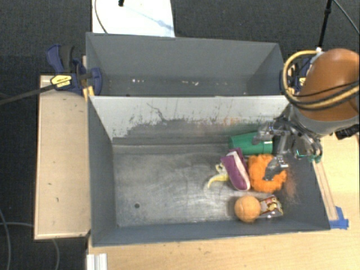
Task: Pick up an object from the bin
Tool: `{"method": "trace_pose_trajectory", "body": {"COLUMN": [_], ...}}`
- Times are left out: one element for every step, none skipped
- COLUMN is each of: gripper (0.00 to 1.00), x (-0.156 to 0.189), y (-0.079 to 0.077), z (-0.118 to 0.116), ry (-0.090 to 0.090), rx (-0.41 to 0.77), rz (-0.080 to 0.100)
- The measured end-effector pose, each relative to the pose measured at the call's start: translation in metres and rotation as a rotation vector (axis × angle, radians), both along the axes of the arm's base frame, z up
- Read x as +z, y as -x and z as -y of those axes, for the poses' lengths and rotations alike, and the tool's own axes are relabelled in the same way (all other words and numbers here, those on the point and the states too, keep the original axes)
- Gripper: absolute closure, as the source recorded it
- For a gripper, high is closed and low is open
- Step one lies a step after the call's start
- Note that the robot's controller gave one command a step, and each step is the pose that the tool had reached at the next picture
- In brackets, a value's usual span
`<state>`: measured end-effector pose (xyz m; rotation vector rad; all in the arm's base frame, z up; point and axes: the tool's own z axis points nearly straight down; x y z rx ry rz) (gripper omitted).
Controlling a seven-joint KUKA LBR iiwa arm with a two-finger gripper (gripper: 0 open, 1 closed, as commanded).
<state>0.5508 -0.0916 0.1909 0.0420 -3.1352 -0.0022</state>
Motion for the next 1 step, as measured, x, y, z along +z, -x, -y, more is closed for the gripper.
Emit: {"method": "trace_pose_trajectory", "body": {"gripper": [1.00], "x": [-0.0951], "y": [0.0029], "z": [0.0411], "ry": [-0.007], "rx": [0.206], "rz": [0.014]}}
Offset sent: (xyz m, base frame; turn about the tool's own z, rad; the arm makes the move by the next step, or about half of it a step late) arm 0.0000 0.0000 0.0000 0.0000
